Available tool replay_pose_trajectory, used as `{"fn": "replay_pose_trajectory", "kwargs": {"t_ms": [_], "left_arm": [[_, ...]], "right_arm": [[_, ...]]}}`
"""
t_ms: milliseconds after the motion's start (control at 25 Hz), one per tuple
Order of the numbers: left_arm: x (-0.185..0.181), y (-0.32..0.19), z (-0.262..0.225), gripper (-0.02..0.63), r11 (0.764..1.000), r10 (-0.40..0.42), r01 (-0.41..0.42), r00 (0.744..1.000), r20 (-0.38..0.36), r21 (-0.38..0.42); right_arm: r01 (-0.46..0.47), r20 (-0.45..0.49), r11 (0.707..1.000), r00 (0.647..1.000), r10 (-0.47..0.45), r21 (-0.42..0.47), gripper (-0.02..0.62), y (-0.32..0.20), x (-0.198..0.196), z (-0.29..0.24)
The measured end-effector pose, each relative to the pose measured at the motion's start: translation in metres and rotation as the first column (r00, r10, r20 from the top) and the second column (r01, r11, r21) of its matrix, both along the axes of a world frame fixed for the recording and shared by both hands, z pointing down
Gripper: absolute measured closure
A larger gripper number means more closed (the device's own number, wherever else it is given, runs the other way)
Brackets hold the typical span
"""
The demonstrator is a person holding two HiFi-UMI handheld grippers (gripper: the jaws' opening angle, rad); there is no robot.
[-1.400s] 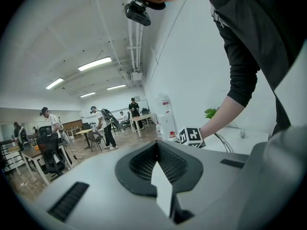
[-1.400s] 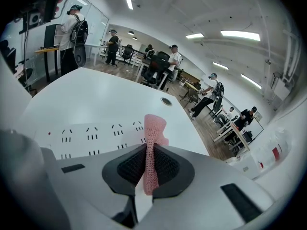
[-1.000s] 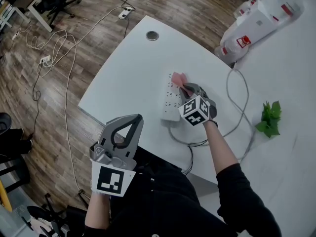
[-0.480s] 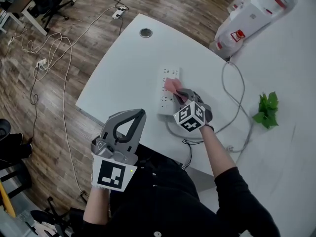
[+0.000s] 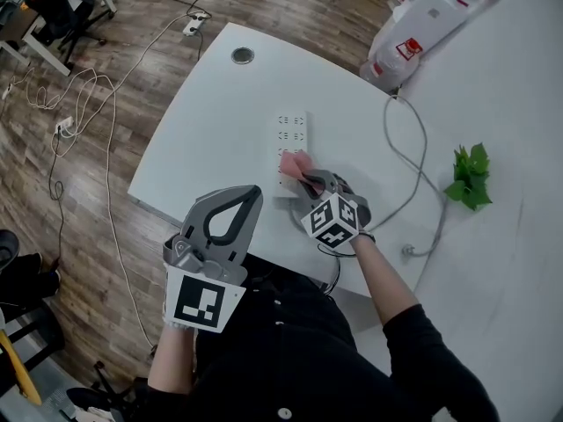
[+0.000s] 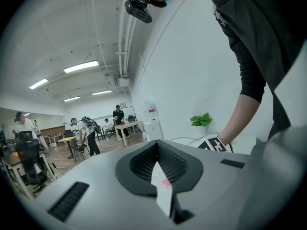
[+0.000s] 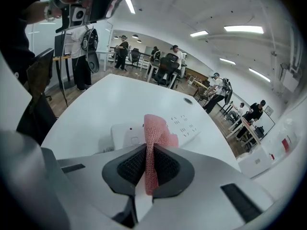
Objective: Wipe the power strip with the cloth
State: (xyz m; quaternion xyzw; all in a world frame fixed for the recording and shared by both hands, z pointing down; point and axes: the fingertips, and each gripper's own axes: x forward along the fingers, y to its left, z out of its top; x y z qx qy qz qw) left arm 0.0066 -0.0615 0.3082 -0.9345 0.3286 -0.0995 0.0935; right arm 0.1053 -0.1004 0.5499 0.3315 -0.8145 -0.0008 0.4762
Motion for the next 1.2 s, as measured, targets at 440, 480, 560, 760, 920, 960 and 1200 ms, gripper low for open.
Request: {"fn": "replay_pose_trajectory", "kwargs": {"t_ms": [440, 480, 560, 760, 920, 960, 1200], "left_arm": [[0.012, -0.004, -0.001, 0.592, 0.999, 0.051, -0.051, 0.999, -0.003, 0.004], [0.013, -0.004, -0.001, 0.592, 0.999, 0.054, -0.054, 0.999, -0.003, 0.003], [0.014, -0.004, 0.000, 0.593, 0.998, 0.061, -0.061, 0.998, -0.003, 0.001], [0.017, -0.004, -0.001, 0.592, 0.997, 0.074, -0.074, 0.997, -0.004, 0.000], [0.018, -0.003, -0.001, 0.592, 0.997, 0.079, -0.079, 0.997, -0.002, -0.001], [0.017, -0.003, 0.000, 0.592, 0.997, 0.079, -0.079, 0.997, -0.002, -0.002], [0.013, -0.003, 0.001, 0.592, 0.997, 0.071, -0.072, 0.997, -0.014, -0.012]], "right_arm": [[-0.030, 0.033, 0.999, 0.999, 0.032, -0.033, 0.543, 0.041, -0.004, 0.001], [-0.032, 0.033, 0.999, 0.999, 0.033, -0.035, 0.543, 0.044, -0.004, 0.001], [-0.037, 0.037, 0.999, 0.999, 0.039, -0.039, 0.543, 0.048, -0.005, 0.000], [-0.066, 0.052, 0.996, 0.996, 0.068, -0.056, 0.543, 0.062, -0.006, -0.001], [-0.075, 0.050, 0.995, 0.996, 0.078, -0.060, 0.543, 0.067, -0.004, 0.001], [-0.077, 0.050, 0.995, 0.996, 0.080, -0.060, 0.543, 0.067, -0.005, 0.001], [-0.076, 0.047, 0.996, 0.996, 0.078, -0.044, 0.543, 0.064, -0.003, -0.005]]}}
